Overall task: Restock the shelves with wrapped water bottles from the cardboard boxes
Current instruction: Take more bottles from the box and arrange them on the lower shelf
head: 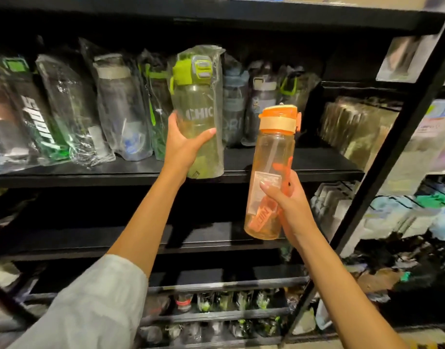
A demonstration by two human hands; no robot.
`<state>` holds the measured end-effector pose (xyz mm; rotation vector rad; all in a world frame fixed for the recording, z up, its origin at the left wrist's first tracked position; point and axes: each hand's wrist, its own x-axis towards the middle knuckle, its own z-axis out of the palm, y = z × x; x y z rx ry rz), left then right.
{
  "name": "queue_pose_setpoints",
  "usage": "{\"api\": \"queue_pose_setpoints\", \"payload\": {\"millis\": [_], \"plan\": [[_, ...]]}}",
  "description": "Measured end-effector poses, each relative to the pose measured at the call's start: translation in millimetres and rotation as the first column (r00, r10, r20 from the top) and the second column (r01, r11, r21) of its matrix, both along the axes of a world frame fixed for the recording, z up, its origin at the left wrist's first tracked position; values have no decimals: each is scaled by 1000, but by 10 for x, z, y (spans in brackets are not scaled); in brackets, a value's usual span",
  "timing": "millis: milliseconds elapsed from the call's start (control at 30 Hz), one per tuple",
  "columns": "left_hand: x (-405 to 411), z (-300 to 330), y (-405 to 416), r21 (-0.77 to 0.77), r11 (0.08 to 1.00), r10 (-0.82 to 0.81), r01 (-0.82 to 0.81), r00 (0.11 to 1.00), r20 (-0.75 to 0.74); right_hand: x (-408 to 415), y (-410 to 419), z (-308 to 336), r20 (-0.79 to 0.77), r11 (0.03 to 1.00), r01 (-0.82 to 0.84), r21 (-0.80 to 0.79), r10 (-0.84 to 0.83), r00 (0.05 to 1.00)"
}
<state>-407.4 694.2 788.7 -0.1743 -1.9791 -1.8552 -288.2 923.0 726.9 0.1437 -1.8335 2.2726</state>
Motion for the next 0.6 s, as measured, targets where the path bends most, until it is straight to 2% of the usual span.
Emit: {"api": "queue_pose_setpoints", "payload": {"millis": [433,600], "plan": [[-633,-64,359,-154,960,235,-232,972,-3,-736,461,161,-31,985,-172,31,173,984],[-700,-85,409,-163,952,266,-259,964,24,-898,486,227,-47,972,-229,47,232,972]]}}
